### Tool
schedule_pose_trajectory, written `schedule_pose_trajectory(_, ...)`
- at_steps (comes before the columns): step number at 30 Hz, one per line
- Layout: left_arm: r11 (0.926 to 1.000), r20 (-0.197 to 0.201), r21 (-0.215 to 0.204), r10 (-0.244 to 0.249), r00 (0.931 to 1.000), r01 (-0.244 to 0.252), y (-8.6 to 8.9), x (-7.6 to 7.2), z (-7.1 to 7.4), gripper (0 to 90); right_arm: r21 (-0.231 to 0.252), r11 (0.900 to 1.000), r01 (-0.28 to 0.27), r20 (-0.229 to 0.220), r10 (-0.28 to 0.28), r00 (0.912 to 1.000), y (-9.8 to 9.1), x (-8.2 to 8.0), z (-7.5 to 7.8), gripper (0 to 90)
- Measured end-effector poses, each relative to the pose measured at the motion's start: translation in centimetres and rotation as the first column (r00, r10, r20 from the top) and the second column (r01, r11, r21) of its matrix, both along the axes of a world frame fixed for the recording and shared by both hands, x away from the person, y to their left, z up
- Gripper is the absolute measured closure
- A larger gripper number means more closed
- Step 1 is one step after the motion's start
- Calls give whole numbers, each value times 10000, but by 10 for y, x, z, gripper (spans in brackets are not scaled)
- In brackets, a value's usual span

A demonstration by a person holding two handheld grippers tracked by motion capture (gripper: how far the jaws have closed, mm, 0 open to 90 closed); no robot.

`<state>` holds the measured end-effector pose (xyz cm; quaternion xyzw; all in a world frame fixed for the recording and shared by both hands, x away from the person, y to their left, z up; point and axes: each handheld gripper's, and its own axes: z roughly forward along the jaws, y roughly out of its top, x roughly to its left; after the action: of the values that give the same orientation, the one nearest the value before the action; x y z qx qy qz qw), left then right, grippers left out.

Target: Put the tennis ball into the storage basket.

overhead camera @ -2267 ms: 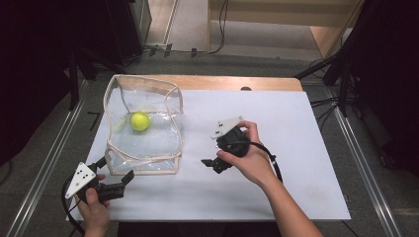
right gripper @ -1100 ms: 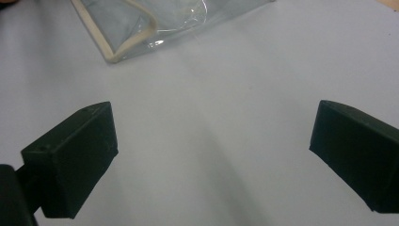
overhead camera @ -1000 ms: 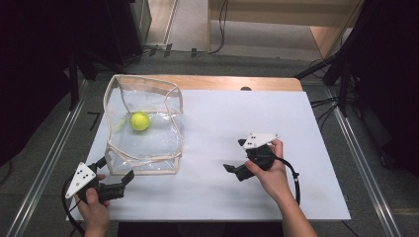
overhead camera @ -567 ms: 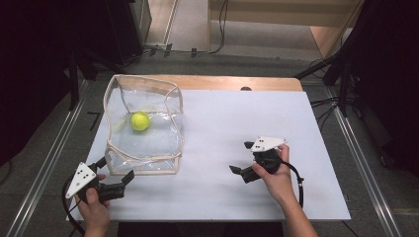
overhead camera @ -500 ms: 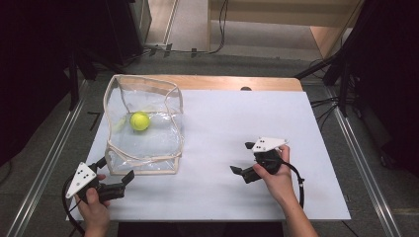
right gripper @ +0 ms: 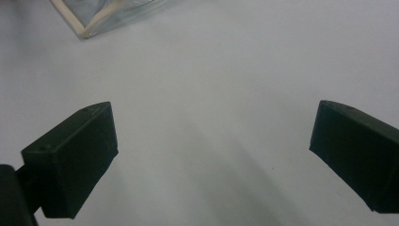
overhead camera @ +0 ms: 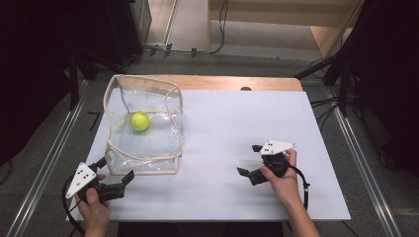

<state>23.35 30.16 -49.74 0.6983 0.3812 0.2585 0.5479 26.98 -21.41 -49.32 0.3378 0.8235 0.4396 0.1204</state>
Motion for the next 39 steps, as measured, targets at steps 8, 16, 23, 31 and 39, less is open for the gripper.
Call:
schedule_pose_trajectory(8,10000,-5,20,4,10000,-4,0,0,0,0,145,9998,168,-99,-167,9998,-10,-5,-7,0)
schedule_pose_trajectory(16,10000,-7,35,-2,10000,2,0,0,0,0,596,9977,326,70,-331,9994,-21,-11,-8,0)
schedule_pose_trajectory(23,10000,-13,46,6,10000,-5,0,0,0,0,834,9949,570,139,-584,9982,-32,-17,-8,0)
schedule_pose_trajectory(31,10000,-13,67,9,10000,-9,0,0,0,0,1042,9911,830,171,-852,9962,-46,-23,-12,0)
schedule_pose_trajectory(39,10000,-10,40,6,10000,-5,0,0,0,0,1222,9862,1121,204,-1155,9931,-56,-29,-14,0)
